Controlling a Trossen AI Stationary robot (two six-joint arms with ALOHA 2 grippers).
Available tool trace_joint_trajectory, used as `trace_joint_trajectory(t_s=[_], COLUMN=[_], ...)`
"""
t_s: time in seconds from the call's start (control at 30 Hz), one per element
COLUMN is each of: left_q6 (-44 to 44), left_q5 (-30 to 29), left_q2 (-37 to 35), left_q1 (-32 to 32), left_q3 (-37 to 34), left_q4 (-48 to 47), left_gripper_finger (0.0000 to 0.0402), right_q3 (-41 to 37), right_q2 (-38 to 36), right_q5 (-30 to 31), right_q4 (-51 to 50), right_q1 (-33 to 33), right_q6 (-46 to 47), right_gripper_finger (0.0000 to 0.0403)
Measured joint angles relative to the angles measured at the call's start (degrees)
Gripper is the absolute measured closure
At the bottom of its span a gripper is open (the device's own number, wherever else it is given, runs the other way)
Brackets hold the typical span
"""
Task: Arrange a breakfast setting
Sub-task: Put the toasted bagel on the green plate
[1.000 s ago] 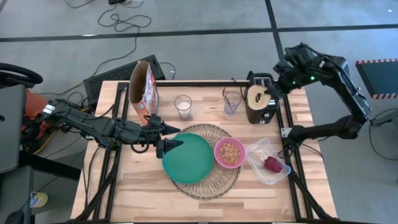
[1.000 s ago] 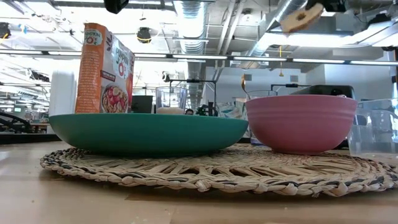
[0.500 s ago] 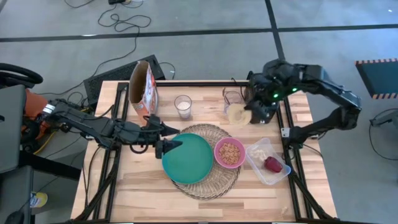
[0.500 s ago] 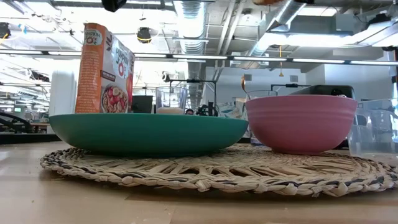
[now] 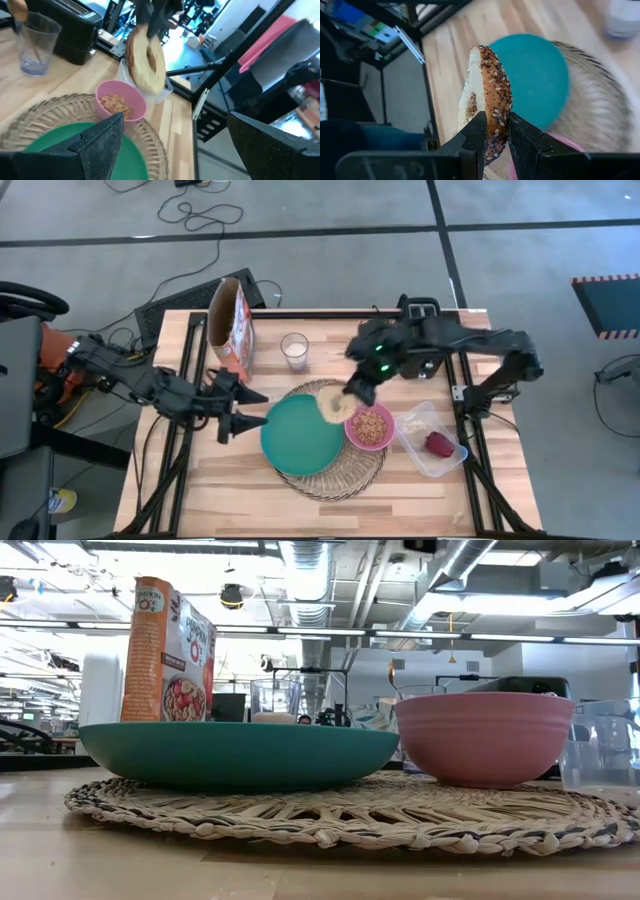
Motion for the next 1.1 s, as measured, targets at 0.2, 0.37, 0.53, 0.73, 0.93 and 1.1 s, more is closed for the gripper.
trace_joint_trajectory(t_s=[0.2, 0.37, 0.53, 0.73, 0.93, 1.1], left_q6=[3.21, 4.97, 5.22, 4.68, 4.07, 4.00], left_q5=[-0.09, -0.01, -0.03, 0.25, 0.35, 0.36], left_q2=[-2.49, -3.39, -3.40, -3.31, -3.31, -3.31], left_q1=[-0.99, -1.49, -1.60, -1.60, -1.60, -1.60], left_q3=[0.02, 0.02, 0.02, 0.02, 0.02, 0.02], left_q4=[-4.25, -6.57, -8.70, -8.67, -8.80, -8.80], left_gripper_finger=[0.0063, 0.0063, 0.0063, 0.0063, 0.0063, 0.0063], right_q3=[0.00, -0.02, -0.02, 0.01, -0.02, 0.00], right_q2=[7.94, 14.15, 19.67, 24.80, 29.36, 32.29], right_q5=[0.02, -1.35, -2.39, -2.74, -3.22, -4.40], right_q4=[4.20, 7.28, 11.62, 16.04, 17.13, 18.00], right_q1=[2.86, 3.67, 3.23, 2.91, 2.90, 2.17], right_q6=[2.84, 4.42, 4.84, 4.41, 4.38, 4.84], right_gripper_finger=[0.0304, 0.0304, 0.0304, 0.0305, 0.0305, 0.0305])
